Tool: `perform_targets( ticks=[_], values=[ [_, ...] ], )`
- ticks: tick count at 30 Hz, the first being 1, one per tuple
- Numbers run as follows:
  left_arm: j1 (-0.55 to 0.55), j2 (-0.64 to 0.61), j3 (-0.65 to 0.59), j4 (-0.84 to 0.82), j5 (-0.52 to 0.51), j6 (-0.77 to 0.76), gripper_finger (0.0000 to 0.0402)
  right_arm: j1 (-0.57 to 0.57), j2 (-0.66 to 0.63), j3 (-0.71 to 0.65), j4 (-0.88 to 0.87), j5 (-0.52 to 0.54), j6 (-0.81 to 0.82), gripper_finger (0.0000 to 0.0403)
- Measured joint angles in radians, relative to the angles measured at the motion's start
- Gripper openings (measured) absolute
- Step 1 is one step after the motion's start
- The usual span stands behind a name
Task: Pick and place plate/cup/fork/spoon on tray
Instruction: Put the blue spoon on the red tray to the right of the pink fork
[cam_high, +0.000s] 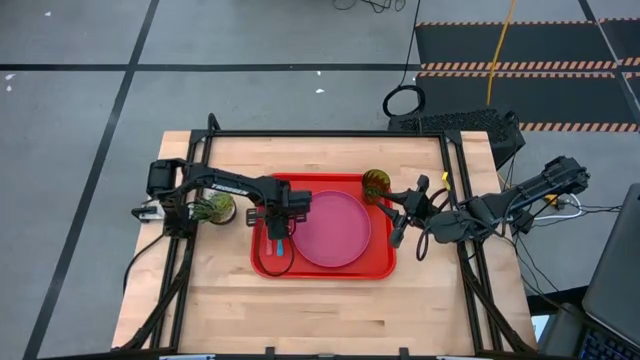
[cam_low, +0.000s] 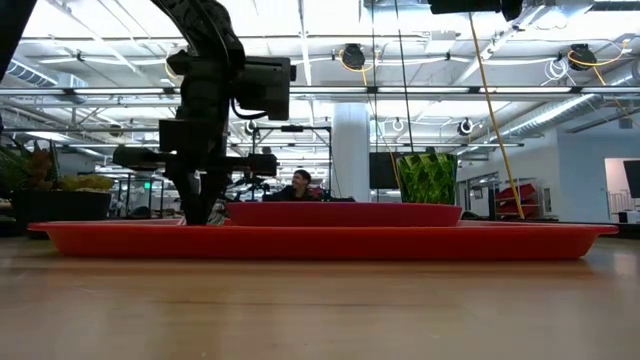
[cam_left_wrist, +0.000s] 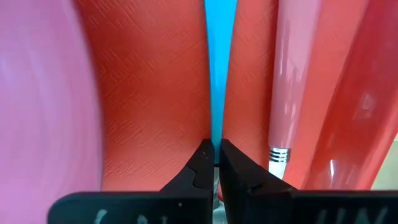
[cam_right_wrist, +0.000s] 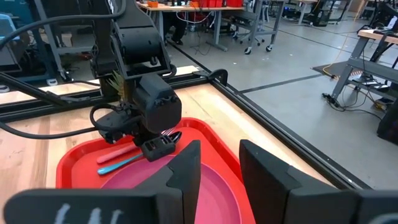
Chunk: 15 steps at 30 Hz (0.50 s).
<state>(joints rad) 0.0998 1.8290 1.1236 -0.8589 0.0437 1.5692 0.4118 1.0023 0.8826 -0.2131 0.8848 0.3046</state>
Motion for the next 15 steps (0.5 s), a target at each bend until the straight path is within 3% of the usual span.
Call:
perform_targets(
  ticks=[15],
  values=[
    [0.001,0.0,0.0,0.033,-0.018,0.024,0.0005,0.0,0.0,0.0,0.0,0.0,0.001,0.0106]
  ],
)
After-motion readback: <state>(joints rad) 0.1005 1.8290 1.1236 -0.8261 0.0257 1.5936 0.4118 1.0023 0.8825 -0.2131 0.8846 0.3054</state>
